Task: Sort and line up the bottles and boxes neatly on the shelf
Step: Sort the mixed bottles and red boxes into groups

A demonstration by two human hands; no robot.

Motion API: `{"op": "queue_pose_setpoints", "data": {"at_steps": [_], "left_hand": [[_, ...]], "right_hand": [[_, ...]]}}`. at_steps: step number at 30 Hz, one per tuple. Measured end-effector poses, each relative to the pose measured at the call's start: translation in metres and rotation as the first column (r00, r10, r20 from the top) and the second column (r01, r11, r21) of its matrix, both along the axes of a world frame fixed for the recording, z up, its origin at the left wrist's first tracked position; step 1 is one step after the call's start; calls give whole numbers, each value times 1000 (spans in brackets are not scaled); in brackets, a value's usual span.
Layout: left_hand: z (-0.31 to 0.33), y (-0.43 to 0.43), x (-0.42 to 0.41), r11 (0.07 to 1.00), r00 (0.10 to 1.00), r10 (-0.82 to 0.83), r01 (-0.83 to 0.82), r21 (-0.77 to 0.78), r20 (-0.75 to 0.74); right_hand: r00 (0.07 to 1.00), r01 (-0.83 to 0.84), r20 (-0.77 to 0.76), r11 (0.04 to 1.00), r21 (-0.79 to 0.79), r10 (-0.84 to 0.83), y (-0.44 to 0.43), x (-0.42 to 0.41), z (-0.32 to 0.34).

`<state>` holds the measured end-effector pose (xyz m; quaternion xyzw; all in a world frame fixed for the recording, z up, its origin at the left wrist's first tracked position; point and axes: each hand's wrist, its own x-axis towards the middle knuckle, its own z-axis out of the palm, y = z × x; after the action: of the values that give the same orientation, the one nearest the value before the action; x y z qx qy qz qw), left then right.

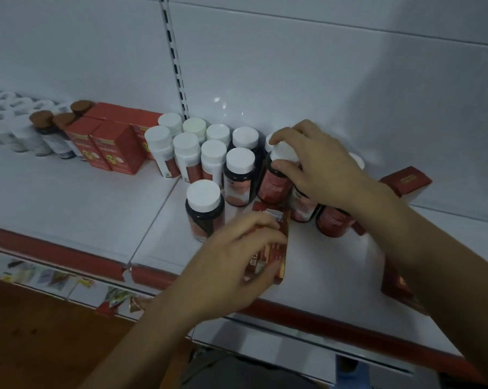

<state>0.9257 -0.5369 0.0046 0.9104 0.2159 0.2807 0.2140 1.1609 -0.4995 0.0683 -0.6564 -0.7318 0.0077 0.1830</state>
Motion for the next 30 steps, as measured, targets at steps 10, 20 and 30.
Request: {"op": "queue_pose_setpoints", "data": {"at_steps": [10, 20, 30], "left_hand": [[5, 19, 19, 999, 986, 38, -35, 23, -165], [-8, 32, 48, 996, 943, 48, -21, 84, -331], [56, 48, 58, 974, 964, 129, -79, 211, -235]], "right_hand": [[991, -21, -134, 999, 39, 26, -6, 13, -12], [943, 333, 113, 911, -244, -314, -19, 77, 12], [952, 290, 7, 891, -349, -307, -5, 88, 12]]}}
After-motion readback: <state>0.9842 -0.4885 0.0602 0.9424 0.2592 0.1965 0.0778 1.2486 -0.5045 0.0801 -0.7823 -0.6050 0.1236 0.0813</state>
